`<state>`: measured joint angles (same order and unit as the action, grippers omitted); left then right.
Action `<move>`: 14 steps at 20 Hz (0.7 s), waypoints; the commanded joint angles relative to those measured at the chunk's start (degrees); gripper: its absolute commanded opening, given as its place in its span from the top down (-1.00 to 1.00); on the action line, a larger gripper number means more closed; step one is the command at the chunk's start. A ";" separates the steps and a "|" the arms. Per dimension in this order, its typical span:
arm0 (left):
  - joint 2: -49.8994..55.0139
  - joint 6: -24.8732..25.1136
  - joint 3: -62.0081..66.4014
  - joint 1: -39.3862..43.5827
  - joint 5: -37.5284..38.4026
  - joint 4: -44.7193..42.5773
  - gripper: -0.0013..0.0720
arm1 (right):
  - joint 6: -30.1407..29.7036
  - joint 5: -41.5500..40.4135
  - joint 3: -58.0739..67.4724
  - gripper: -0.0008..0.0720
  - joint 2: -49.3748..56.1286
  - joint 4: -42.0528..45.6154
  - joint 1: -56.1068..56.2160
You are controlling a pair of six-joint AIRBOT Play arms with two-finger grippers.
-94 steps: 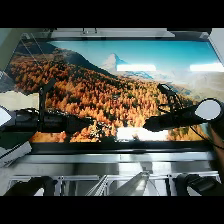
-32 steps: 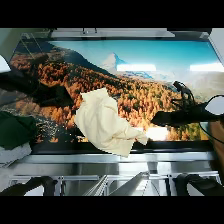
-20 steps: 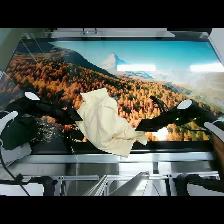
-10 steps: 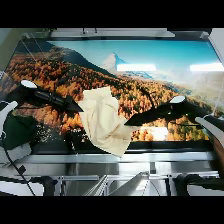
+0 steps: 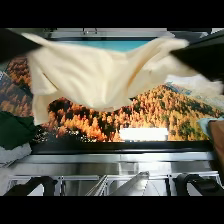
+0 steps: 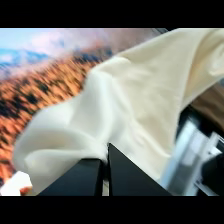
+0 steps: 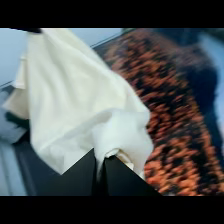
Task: Fold the shirts.
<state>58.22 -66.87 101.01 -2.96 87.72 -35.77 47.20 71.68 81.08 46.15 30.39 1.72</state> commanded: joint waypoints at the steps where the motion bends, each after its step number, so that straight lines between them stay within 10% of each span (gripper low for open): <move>1: -8.17 -5.81 5.27 0.09 -7.45 -11.04 0.90 | 4.48 -5.18 3.37 0.91 -6.34 7.98 -0.46; 8: 5.62 -3.21 -18.10 2.69 -3.45 -2.80 0.78 | 12.39 -2.27 -4.42 0.80 15.04 8.52 4.15; 10: 11.91 -2.54 -22.67 3.82 -4.09 -4.96 -0.24 | 14.60 -2.93 -6.78 -0.58 23.47 10.67 4.02; 11: 15.34 -2.60 -23.65 3.76 -4.15 -6.64 -1.00 | 15.39 -2.89 -6.69 -0.78 27.98 12.48 3.45; 14: 23.98 -2.67 -19.71 0.42 1.73 -15.98 -0.98 | 16.90 1.40 -6.69 -0.78 35.36 11.93 -1.18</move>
<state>74.70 -69.97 80.88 -0.80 85.17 -44.53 61.67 69.52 75.20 73.82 41.32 3.27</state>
